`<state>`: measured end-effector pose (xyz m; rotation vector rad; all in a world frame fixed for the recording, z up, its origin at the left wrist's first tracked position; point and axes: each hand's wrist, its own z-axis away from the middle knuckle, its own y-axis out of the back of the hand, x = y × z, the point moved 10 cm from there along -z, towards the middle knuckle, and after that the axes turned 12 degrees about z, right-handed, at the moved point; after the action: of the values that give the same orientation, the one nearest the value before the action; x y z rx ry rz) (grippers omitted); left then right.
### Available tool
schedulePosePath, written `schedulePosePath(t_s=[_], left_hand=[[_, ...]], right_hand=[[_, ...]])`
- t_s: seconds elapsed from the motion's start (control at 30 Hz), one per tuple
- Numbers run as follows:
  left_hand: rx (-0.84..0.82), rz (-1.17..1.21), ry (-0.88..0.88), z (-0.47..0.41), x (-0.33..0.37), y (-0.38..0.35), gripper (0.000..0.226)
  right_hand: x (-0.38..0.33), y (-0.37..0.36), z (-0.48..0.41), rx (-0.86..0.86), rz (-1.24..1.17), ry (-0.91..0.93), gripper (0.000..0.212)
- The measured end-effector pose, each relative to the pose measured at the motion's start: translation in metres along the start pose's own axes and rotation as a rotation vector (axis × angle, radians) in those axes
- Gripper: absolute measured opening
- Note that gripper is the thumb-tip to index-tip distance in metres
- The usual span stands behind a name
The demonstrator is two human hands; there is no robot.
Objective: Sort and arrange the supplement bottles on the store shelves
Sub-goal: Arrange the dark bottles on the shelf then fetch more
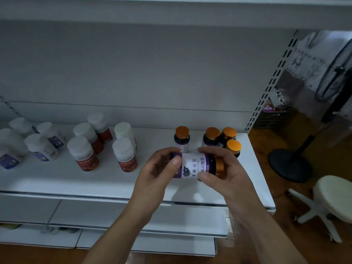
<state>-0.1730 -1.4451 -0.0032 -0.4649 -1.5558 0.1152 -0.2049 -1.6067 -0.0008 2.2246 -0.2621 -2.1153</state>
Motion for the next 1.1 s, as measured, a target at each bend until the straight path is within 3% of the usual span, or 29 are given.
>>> schedulePosePath(t_s=[0.13, 0.27, 0.5, 0.67, 0.8, 0.9, 1.0, 1.1], left_hand=[[-0.109, 0.012, -0.054, 0.002, 0.004, -0.007, 0.040], [0.007, -0.007, -0.013, -0.001, 0.001, -0.001, 0.030], [0.122, -0.037, 0.165, -0.002, -0.019, 0.005, 0.045], [-0.011, -0.223, 0.126, 0.001, -0.028, 0.004, 0.039], [-0.156, -0.499, 0.035, 0.000, -0.033, -0.011, 0.058], [-0.111, -0.597, -0.064, -0.003, -0.030, -0.018, 0.054], [-0.043, -0.519, -0.058, -0.007, -0.043, -0.011, 0.051], [0.060, -0.403, 0.028, -0.011, -0.064, 0.009, 0.052]], right_hand=[[0.002, 0.004, -0.003, 0.034, -0.071, -0.024, 0.038], [-0.002, -0.001, -0.002, -0.015, -0.008, 0.005, 0.050], [0.007, 0.006, -0.006, 0.099, 0.003, -0.070, 0.053], [0.009, 0.017, -0.013, 0.187, 0.209, -0.066, 0.044], [0.002, 0.010, -0.014, 0.155, 0.409, -0.015, 0.051], [0.005, -0.001, -0.015, 0.112, 0.528, 0.005, 0.054], [0.010, 0.000, -0.019, 0.087, 0.550, -0.012, 0.056], [0.015, 0.029, -0.021, 0.221, 0.425, -0.039, 0.042]])
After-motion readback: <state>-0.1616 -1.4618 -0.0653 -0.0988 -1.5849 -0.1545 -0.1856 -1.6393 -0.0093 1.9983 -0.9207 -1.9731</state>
